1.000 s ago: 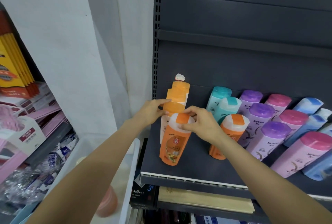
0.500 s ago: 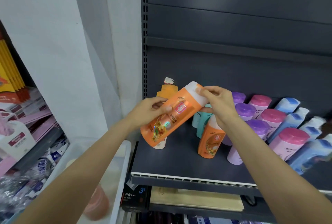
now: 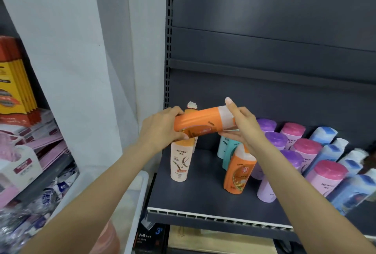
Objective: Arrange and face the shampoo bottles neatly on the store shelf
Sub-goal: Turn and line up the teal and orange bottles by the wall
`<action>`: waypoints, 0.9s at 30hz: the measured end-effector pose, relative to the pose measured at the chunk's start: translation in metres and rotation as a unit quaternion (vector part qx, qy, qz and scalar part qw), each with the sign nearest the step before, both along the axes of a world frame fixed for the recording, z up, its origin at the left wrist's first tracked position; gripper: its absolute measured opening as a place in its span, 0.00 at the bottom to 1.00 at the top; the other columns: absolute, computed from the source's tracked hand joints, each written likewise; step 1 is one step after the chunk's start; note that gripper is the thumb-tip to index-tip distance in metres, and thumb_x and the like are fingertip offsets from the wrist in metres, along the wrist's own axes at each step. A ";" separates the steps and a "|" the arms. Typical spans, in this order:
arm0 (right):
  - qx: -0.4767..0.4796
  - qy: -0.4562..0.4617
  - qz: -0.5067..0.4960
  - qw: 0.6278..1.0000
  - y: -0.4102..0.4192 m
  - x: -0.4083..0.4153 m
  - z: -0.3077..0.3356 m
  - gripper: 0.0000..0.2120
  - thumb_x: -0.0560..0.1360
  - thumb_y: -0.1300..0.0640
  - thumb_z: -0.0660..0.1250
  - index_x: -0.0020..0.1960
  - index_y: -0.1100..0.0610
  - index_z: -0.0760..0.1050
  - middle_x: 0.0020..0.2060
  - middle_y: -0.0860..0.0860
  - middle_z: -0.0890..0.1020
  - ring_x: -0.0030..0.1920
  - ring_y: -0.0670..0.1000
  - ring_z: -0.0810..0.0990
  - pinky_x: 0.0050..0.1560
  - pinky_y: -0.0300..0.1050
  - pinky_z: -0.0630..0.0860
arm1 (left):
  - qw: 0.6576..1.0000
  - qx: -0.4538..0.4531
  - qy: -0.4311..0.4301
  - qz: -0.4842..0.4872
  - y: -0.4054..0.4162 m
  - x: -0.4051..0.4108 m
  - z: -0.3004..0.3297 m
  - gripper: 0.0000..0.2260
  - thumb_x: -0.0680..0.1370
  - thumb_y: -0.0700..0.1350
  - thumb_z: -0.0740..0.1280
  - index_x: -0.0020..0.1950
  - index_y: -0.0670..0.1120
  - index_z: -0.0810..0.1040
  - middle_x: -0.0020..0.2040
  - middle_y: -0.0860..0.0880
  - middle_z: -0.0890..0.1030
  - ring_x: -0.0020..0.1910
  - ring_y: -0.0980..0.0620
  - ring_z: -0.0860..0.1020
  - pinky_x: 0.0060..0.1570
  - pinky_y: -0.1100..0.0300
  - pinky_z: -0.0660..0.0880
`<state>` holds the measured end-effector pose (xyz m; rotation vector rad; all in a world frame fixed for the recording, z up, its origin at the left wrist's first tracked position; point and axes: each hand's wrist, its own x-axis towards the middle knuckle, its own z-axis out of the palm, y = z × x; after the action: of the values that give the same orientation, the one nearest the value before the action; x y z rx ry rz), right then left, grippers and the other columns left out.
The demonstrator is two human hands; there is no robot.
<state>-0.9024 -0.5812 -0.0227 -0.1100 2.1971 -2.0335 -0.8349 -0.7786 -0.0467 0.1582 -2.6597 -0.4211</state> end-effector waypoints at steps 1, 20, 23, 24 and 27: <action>-0.005 -0.012 -0.006 1.000 -0.002 0.000 0.002 0.25 0.70 0.40 0.69 0.57 0.58 0.72 0.55 0.55 0.73 0.51 0.55 0.80 0.41 0.48 0.83 | 1.000 -0.011 0.004 -0.003 0.000 0.001 -0.001 0.28 0.67 0.60 0.73 0.63 0.54 0.69 0.57 0.54 0.77 0.53 0.51 0.77 0.47 0.58 0.70; -0.307 -0.069 0.025 0.949 0.007 -0.016 -0.014 0.14 0.76 0.66 0.61 0.62 0.66 0.71 0.57 0.61 0.77 0.53 0.52 0.80 0.46 0.40 0.81 | 0.751 0.657 -0.054 -0.018 -0.035 0.004 0.003 0.28 0.73 0.45 0.71 0.68 0.33 0.67 0.61 0.39 0.77 0.54 0.47 0.80 0.51 0.59 0.80; -0.303 -0.056 0.046 0.950 0.009 -0.017 -0.019 0.18 0.77 0.68 0.59 0.67 0.66 0.69 0.54 0.58 0.79 0.50 0.50 0.81 0.44 0.37 0.81 | 0.754 0.656 -0.009 -0.039 -0.035 0.008 -0.002 0.27 0.69 0.41 0.73 0.66 0.37 0.71 0.58 0.41 0.80 0.53 0.48 0.81 0.52 0.58 0.79; -0.293 -0.049 0.049 0.954 0.009 -0.018 -0.021 0.19 0.77 0.68 0.60 0.68 0.64 0.68 0.55 0.57 0.79 0.50 0.50 0.81 0.45 0.38 0.81 | 0.759 0.650 0.018 -0.043 -0.035 0.010 -0.003 0.28 0.67 0.40 0.74 0.66 0.40 0.72 0.58 0.43 0.80 0.54 0.48 0.81 0.52 0.58 0.79; -0.247 -0.029 0.067 0.966 0.006 -0.018 -0.026 0.20 0.78 0.64 0.61 0.70 0.57 0.68 0.58 0.56 0.79 0.56 0.53 0.80 0.51 0.46 0.81 | 0.806 0.583 0.091 -0.050 -0.032 0.013 0.000 0.28 0.66 0.37 0.75 0.64 0.47 0.73 0.59 0.48 0.79 0.55 0.49 0.80 0.54 0.54 0.78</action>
<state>-0.9203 -0.5757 -0.0492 -0.2420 1.5568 -2.4167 -0.8216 -0.8108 -0.0465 0.3100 -1.8479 -1.9299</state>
